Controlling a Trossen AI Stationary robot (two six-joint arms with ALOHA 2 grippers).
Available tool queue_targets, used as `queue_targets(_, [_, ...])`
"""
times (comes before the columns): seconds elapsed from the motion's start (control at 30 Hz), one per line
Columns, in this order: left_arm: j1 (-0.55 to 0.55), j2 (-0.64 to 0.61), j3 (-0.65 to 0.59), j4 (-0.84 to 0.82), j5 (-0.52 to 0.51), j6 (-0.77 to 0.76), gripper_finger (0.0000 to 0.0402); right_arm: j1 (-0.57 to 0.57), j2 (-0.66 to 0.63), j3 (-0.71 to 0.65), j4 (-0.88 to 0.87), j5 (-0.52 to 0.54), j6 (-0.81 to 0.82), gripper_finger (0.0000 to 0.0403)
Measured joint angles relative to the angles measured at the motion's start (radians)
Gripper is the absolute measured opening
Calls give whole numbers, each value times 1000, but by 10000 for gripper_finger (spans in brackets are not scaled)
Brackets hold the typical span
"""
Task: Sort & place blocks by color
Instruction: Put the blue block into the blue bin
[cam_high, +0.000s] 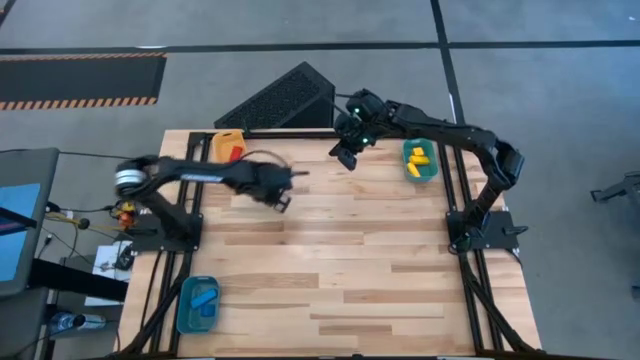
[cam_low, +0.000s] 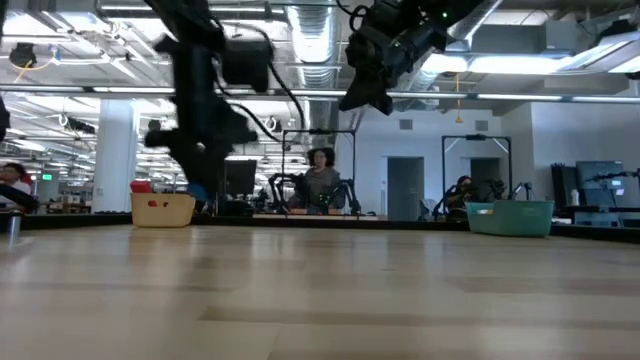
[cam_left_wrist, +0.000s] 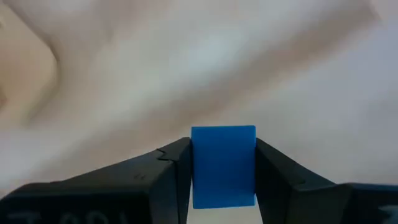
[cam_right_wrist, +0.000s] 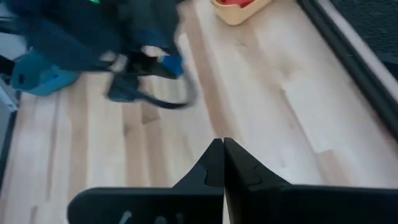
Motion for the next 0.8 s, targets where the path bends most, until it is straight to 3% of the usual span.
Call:
queue_targets(0.2, [-203,-239,-107,-125,76,-130,101,80,0,0,25,1,73,12])
queue_targets(0.43, [-544,-442,-154,-183,251,-105,102,189,0,0,136,67,224,12])
queue_targets(0.8, [-1082,-476,-259,-117,308,-534,102,347,0,0,134,231,374,12])
